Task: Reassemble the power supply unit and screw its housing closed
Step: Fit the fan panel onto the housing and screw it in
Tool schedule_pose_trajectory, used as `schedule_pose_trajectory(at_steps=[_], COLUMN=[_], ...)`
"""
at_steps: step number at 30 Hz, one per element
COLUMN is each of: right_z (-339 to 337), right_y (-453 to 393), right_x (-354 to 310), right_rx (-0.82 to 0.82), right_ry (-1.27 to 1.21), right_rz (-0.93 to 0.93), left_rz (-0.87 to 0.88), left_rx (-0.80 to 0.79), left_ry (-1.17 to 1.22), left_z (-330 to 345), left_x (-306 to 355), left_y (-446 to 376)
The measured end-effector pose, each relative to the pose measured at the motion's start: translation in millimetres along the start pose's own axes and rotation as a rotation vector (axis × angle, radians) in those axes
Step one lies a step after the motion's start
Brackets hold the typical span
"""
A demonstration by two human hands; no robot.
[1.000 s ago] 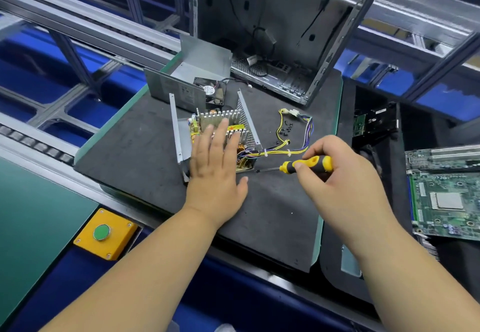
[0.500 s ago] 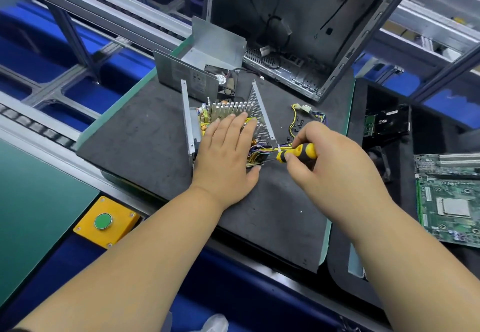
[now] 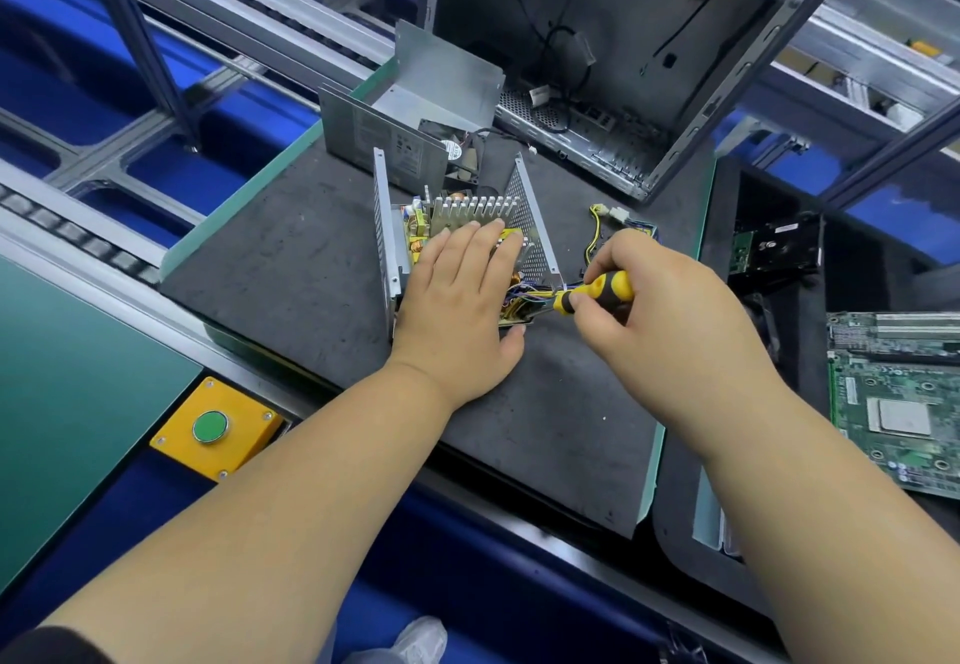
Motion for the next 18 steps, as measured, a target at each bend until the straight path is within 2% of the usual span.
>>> schedule_pose_trajectory(at_steps=[18], right_z=[0.2], right_y=[-5.6], right_x=[-5.5], right_rx=[-0.049], right_ry=[0.054], right_rz=[-0.012], left_rz=[-0.007], left_rx=[0.02], left_ry=[0.017], left_z=[1.6], left_x=[-0.2], left_y=[-0.1])
Point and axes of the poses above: each hand's wrist, its own y-axis away from the middle knuckle, its own z-axis out of the palm, x = y × z, the point moved 4 cm from there along -y, towards the middle knuckle, and after that the axes turned 7 degrees about x, right-handed, at the moved point
